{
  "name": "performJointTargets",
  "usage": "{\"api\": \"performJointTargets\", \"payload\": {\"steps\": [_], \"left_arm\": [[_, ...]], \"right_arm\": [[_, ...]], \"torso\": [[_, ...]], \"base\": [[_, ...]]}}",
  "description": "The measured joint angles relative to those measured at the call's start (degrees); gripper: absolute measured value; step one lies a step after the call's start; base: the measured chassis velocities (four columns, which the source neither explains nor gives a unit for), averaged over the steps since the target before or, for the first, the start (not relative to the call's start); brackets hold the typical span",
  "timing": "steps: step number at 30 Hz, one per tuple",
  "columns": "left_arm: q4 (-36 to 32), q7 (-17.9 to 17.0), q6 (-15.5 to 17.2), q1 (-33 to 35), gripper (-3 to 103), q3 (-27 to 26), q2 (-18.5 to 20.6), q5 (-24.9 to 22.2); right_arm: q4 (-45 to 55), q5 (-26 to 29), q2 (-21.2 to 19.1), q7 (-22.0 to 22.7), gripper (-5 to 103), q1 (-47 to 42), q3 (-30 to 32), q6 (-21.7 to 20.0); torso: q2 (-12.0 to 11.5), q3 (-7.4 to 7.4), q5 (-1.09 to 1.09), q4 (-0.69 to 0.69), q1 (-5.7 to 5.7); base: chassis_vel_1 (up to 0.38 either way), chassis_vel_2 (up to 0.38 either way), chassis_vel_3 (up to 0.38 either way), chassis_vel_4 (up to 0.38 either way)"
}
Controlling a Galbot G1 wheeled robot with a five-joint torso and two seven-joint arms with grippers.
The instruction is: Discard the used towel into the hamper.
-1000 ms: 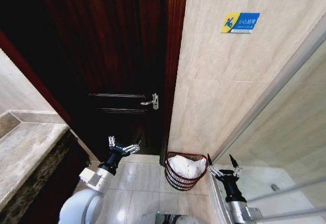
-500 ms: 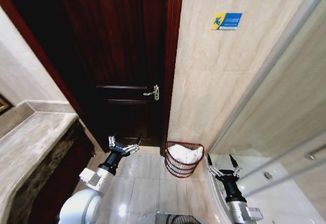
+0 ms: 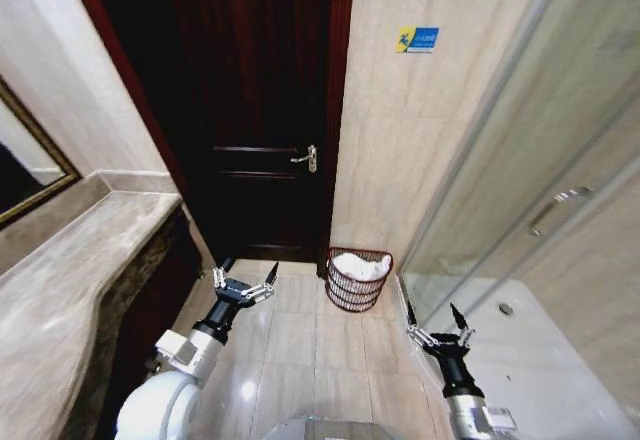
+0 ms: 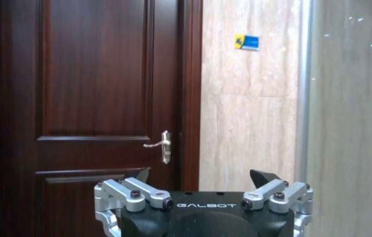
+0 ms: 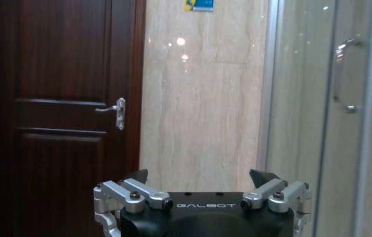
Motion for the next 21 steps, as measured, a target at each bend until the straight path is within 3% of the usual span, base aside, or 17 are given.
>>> {"api": "performJointTargets", "payload": {"steps": [8, 11, 18, 21], "left_arm": [[0.00, 0.00, 0.00, 0.05, 100, -0.01, 0.00, 0.00], [0.00, -0.01, 0.00, 0.06, 100, -0.01, 0.00, 0.00], [0.00, 0.01, 0.00, -0.02, 100, 0.01, 0.00, 0.00], [0.00, -0.01, 0.00, -0.02, 100, 0.00, 0.00, 0.00]], "right_arm": [[0.00, 0.00, 0.00, 0.00, 100, -0.01, -0.01, 0.00], [0.01, 0.00, 0.00, 0.00, 100, -0.02, -0.01, 0.00], [0.00, 0.00, 0.00, 0.01, 100, 0.01, 0.02, 0.01], [0.00, 0.00, 0.00, 0.01, 100, 0.04, 0.00, 0.01]], "torso": [[-0.03, -0.05, -0.02, 0.00, -0.07], [-0.04, -0.05, -0.04, 0.01, -0.07], [-0.13, -0.03, 0.01, -0.04, 0.02], [-0.16, -0.01, -0.01, 0.03, 0.08]], "base": [[0.325, -0.315, -0.317, 0.312], [0.151, -0.044, -0.186, 0.185], [-0.029, -0.009, -0.046, 0.017], [-0.036, 0.037, 0.137, -0.082]]}}
